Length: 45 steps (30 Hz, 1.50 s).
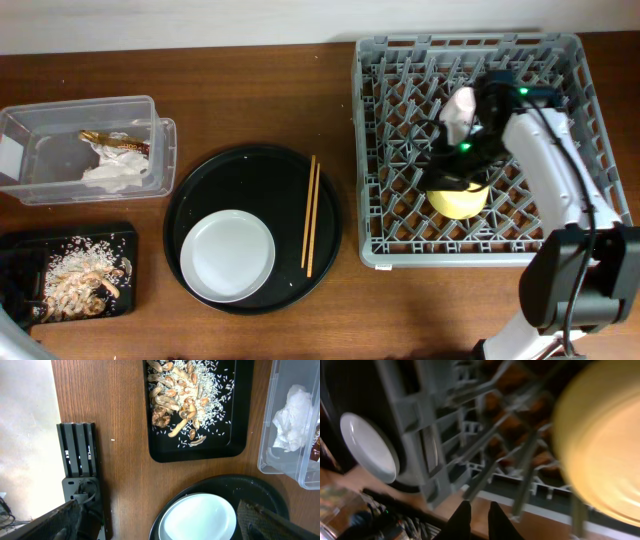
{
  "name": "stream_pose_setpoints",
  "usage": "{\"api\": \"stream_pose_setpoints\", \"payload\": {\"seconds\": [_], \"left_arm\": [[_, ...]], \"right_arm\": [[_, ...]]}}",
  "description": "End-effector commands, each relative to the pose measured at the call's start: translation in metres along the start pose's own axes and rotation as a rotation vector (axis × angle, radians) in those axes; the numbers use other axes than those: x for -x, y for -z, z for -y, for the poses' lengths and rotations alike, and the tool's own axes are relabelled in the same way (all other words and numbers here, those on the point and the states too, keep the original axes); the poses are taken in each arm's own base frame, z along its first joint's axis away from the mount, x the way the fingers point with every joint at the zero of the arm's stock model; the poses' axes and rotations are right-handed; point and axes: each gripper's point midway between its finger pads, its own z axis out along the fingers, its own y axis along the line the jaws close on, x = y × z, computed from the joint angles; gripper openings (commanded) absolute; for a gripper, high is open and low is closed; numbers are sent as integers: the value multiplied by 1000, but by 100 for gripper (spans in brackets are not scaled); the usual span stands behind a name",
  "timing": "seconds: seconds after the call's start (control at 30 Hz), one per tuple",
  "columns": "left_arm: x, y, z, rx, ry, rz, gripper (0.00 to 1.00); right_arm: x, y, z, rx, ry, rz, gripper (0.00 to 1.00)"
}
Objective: Sort waste into correct bins and load items into the dishwasher rack
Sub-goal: 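Lower the yellow saucer into the rack slots and release, then reach the right gripper to the wooden chopsticks and grasp one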
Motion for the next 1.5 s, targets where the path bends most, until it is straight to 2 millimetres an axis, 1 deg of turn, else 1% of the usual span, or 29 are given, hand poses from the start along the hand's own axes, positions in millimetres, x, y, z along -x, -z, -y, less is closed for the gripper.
{"api": "stream_pose_setpoints", "payload": {"seconds": [0.0, 0.03, 0.07, 0.1, 0.17, 0.2, 0.23, 0.27, 0.3, 0.33, 0.43, 0.47, 0.5, 0.53, 0.63, 0.73, 0.87, 1.03, 1.07, 1.13, 1.17, 1.2, 1.23, 1.27, 1.3, 1.37, 1.43, 1.47], "left_arm": [[0, 1, 0, -3, 10, 5, 99], [0, 1, 0, -3, 10, 5, 99], [0, 1, 0, -3, 10, 5, 99], [0, 1, -1, -2, 10, 4, 99], [0, 1, 0, -3, 10, 5, 99], [0, 1, 0, -3, 10, 5, 99], [0, 1, 0, -3, 10, 5, 99], [0, 1, 0, -3, 10, 5, 99], [0, 1, 0, -3, 10, 5, 99], [0, 1, 0, -3, 10, 5, 99], [0, 1, 0, -3, 10, 5, 99], [0, 1, 0, -3, 10, 5, 99], [0, 1, -1, -2, 10, 4, 99], [0, 1, 0, -3, 10, 5, 99], [0, 1, 0, -3, 10, 5, 99], [0, 1, 0, -3, 10, 5, 99], [0, 1, 0, -3, 10, 5, 99], [0, 1, -1, -2, 10, 4, 99], [0, 1, 0, -3, 10, 5, 99], [0, 1, 0, -3, 10, 5, 99], [0, 1, -1, -2, 10, 4, 99], [0, 1, 0, -3, 10, 5, 99], [0, 1, -1, -2, 10, 4, 99], [0, 1, 0, -3, 10, 5, 99], [0, 1, -1, -2, 10, 4, 99], [0, 1, 0, -3, 10, 5, 99], [0, 1, 0, -3, 10, 5, 99], [0, 1, 0, -3, 10, 5, 99]], "right_arm": [[-13, -12, -40, 15, 141, -17, 22], [-18, -22, -57, 5, 172, -27, 24], [-19, -32, -66, -53, 182, -17, 25], [-18, -38, -69, -98, 179, -2, 26], [-19, -54, -87, -209, 189, 58, 31], [-20, -62, -99, -240, 203, 92, 45], [-18, -68, -107, -283, 210, 137, 77], [-18, -78, -114, -309, 230, 159, 79], [-20, -85, -118, -310, 230, 155, 78], [-21, -100, -123, -311, 222, 144, 71], [-20, -136, -133, -310, 227, 131, 43], [-17, -146, -129, -335, 194, 139, 33], [-15, -153, -126, -343, 188, 131, 30], [-13, -159, -121, -360, 161, 132, 30], [-8, -174, -115, -370, 130, 130, 29], [-6, -194, -105, -390, 94, 109, 30], [-4, -205, -101, -395, 78, 104, 30], [-2, -206, -103, -388, 79, 113, 30], [-2, -206, -102, -389, 57, 116, 29], [-3, -214, -97, -399, 50, 103, 29], [-3, -214, -96, -401, 49, 101, 28], [-3, -214, -96, -402, 48, 100, 9], [-4, -213, -97, -397, 45, 95, 4], [-4, -211, -99, -385, 43, 93, 4], [1, -201, -106, -367, 37, 103, 4], [15, -165, -121, -348, 41, 127, 4], [31, -114, -137, -319, 100, 156, 4], [48, -65, -140, -313, 108, 206, 4]]}}
